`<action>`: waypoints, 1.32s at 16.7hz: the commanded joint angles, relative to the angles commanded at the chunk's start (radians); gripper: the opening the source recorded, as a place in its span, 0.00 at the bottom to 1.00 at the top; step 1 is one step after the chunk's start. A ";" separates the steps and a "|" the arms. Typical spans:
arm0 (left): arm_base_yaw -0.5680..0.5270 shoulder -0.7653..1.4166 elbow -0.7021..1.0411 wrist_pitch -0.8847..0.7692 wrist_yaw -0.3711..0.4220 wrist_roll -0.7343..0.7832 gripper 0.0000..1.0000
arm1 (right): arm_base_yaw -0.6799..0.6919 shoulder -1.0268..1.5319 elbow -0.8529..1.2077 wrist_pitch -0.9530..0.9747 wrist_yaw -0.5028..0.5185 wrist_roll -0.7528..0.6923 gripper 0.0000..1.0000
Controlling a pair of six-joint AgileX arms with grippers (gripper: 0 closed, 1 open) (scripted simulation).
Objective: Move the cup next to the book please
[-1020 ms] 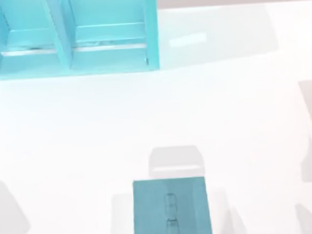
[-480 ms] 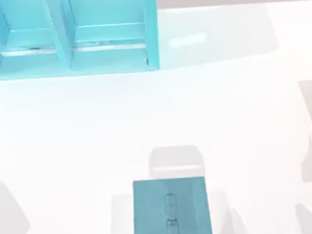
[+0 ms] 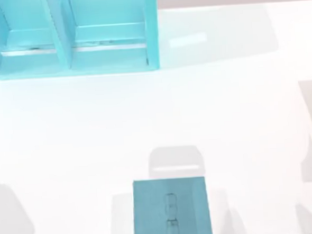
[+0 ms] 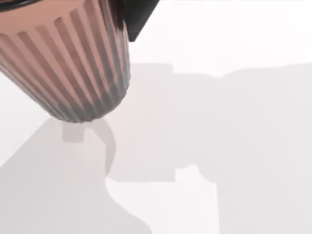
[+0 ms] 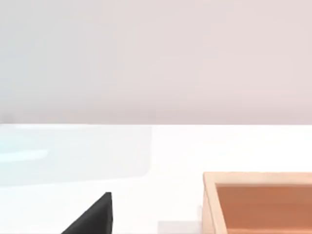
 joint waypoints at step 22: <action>-0.718 -0.006 0.134 -0.257 -0.024 -1.038 0.00 | 0.000 0.000 0.000 0.000 0.000 0.000 1.00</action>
